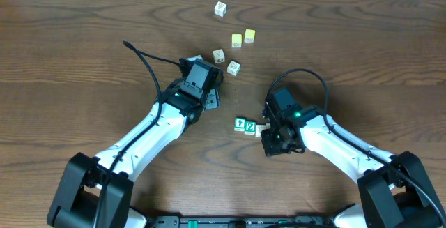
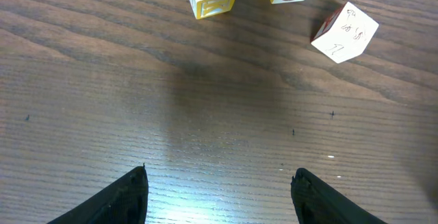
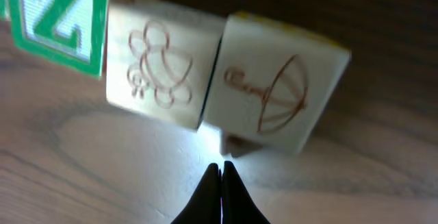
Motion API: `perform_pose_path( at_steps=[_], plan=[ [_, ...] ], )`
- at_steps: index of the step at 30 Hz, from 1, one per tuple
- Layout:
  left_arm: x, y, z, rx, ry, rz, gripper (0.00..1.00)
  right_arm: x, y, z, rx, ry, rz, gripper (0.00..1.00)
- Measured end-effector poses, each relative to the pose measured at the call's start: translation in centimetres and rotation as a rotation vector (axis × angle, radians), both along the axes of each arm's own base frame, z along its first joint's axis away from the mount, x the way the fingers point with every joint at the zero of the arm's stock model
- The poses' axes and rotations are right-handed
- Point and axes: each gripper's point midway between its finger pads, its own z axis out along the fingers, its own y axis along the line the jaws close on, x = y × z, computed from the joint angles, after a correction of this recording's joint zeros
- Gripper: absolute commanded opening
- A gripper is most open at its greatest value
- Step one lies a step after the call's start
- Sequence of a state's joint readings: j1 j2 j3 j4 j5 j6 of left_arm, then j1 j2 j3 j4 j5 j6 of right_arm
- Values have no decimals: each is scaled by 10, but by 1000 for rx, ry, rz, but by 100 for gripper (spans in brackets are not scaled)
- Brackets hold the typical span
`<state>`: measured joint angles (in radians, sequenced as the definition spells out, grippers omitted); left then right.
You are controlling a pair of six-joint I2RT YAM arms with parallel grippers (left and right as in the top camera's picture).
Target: Lift 4 blocks
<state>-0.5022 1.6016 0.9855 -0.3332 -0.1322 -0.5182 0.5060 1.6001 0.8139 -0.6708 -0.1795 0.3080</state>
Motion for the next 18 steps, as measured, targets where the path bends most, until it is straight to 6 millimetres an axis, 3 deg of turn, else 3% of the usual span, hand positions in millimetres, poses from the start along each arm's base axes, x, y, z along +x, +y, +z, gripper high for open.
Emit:
perform_pose_path(
  at_steps=[18],
  plan=[
    [0,0,0,-2,1,-1,68,10,9,2,43,-34,-13,1]
  ],
)
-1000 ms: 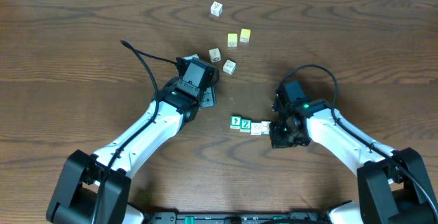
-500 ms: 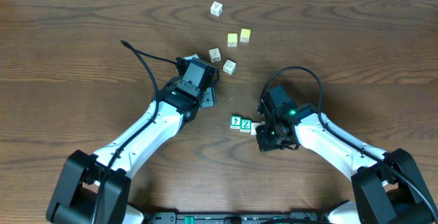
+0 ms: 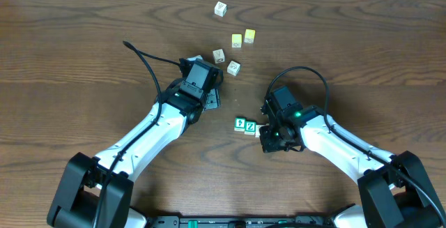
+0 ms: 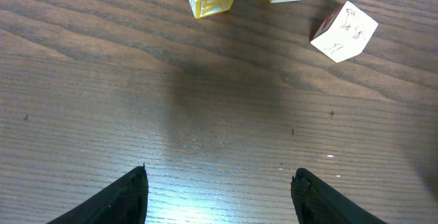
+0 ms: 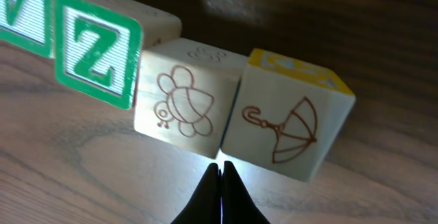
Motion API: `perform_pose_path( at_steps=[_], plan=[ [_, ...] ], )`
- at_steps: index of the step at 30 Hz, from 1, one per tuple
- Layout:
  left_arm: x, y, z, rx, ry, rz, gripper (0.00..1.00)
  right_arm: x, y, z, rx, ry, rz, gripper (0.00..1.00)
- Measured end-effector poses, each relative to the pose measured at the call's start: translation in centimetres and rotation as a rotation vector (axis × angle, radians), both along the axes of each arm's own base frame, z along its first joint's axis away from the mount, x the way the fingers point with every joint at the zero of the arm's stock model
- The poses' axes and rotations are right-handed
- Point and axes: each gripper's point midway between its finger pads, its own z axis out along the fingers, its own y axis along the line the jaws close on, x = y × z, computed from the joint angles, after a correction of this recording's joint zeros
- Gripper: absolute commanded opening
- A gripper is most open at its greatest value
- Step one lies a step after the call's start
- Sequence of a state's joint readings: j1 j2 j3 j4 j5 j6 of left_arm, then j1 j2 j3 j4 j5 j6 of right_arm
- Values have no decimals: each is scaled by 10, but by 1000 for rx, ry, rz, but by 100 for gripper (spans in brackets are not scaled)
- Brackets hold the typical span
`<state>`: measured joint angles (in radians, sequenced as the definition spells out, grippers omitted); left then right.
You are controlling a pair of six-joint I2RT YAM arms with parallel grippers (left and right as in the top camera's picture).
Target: Lift 4 blocks
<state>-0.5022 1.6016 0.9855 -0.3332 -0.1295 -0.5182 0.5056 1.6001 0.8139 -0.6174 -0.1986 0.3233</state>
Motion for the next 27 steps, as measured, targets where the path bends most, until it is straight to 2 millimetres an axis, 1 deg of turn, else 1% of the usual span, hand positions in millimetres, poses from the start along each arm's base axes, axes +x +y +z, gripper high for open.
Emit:
perform_pose_path(
  at_steps=[27],
  plan=[
    [0,0,0,0,0,0,68,8,5,2,22,-31,-6,1]
  ],
)
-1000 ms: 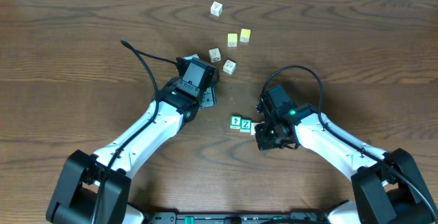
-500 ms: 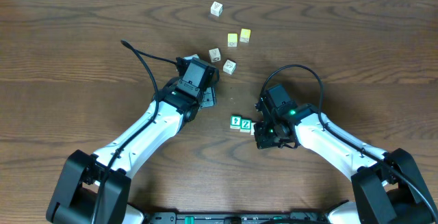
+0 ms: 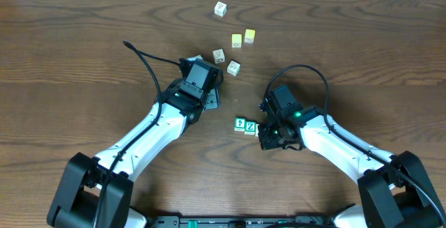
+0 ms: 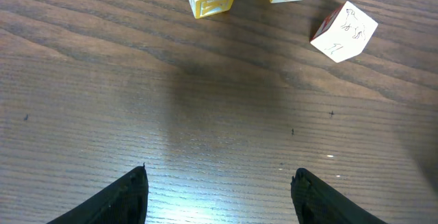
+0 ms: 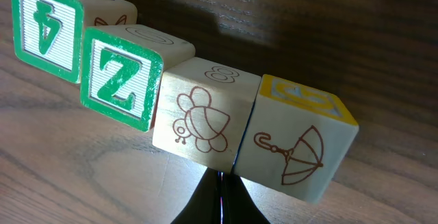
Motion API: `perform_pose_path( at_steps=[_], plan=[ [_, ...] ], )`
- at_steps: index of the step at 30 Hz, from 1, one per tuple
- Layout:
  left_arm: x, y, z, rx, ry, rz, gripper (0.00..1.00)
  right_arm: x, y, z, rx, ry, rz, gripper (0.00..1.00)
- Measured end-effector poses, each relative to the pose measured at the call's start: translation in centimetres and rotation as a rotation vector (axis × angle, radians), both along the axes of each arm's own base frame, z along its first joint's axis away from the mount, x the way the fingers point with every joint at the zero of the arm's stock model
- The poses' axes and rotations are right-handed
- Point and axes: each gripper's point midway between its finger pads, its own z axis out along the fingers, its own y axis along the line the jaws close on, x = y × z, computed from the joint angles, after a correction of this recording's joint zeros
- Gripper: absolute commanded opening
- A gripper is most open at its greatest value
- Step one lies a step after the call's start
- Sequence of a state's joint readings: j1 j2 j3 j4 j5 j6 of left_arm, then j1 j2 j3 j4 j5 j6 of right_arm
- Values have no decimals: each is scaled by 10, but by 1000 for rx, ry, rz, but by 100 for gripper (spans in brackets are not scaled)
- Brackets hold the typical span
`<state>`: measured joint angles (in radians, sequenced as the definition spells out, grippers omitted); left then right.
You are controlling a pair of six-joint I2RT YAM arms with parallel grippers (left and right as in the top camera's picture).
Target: Lift 4 blocks
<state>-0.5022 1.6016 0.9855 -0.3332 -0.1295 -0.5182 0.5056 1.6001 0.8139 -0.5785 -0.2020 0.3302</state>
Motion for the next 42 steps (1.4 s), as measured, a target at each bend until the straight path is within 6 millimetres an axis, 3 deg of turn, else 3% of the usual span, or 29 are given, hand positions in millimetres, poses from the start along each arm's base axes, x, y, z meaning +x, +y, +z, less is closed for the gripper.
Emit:
perform_pose_path(
  at_steps=[25,36,42],
  plan=[
    [0,0,0,0,0,0,68,6,1,1,2,-27,-2,1],
    [0,0,0,0,0,0,68,-23,-8,-5,-62,77,19,1],
    [0,0,0,0,0,0,68,-30,-27,-8,-156,110,-54,1]
  ],
)
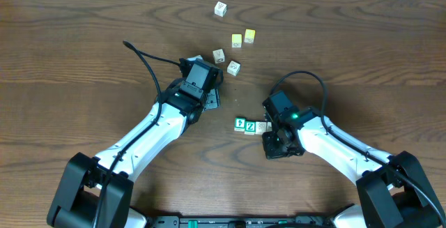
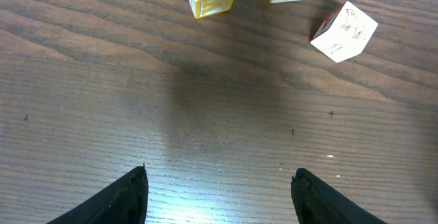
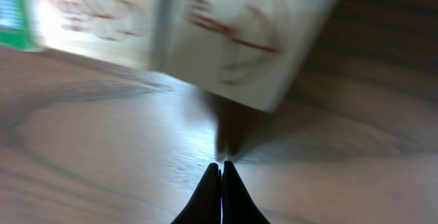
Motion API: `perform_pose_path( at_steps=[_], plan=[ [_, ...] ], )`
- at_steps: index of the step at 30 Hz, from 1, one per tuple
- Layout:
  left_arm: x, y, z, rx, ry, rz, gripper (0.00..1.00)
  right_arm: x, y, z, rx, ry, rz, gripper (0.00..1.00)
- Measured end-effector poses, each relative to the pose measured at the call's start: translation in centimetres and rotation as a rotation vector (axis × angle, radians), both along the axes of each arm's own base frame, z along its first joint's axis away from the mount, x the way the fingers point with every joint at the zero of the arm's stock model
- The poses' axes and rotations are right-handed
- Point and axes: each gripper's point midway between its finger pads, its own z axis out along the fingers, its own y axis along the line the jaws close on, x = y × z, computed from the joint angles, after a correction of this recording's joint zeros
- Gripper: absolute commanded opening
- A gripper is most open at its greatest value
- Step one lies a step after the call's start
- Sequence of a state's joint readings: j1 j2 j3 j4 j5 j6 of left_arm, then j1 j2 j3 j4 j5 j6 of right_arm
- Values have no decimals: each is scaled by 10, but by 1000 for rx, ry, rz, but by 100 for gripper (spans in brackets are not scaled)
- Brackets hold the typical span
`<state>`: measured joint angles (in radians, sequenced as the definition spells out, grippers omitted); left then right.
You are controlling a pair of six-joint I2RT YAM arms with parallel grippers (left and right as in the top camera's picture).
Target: Lift 4 blocks
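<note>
A row of blocks lies mid-table: green "4" block (image 1: pixel 240 123), green "Z" block (image 1: pixel 249 125), then a plain bee block (image 1: pixel 260 126). In the blurred right wrist view the bee block (image 3: pixel 96 15) and the umbrella block (image 3: pixel 239 39) fill the top. My right gripper (image 3: pixel 220 166) is shut and empty, its tip low on the table just in front of the umbrella block. Overhead, the right gripper (image 1: pixel 275 144) sits at the row's right end. My left gripper (image 2: pixel 220 176) is open and empty over bare wood.
Ahead of the left gripper lie two yellow-edged blocks and a white block (image 2: pixel 344 32). More loose blocks sit farther back: two yellow ones (image 1: pixel 243 38) and a white one (image 1: pixel 220 8). A black cable (image 1: pixel 143 57) trails from the left arm.
My right gripper, still shut, has shifted toward the near side and right of the row. Its view now shows only the bee and umbrella blocks, close and blurred. The left arm is unchanged.
My shut right gripper was first close to the bee and umbrella blocks. It then stood farther back, until all of the row showed in its view. Now it is low and close by the umbrella block again. The left gripper stayed open and still.
</note>
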<state>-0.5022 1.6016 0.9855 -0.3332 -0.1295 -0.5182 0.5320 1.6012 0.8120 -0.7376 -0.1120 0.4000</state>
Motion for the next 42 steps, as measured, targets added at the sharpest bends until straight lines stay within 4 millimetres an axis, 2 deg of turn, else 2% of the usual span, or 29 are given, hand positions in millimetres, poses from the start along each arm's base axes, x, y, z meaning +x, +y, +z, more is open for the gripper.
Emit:
perform_pose_path(
  at_steps=[6,16,23,35,42],
  plan=[
    [0,0,0,1,0,-1,68,5,-13,-1,-76,-27,-88,1],
    [0,0,0,2,0,-3,68,31,-15,0,-68,-122,-165,1],
    [0,0,0,5,-1,-7,68,41,-33,1,-100,-144,-222,1],
    [0,0,0,11,-2,-16,68,70,-22,6,-32,-254,-183,1],
    [0,0,0,12,-2,-18,68,71,-14,7,4,-254,-146,1]
  ],
)
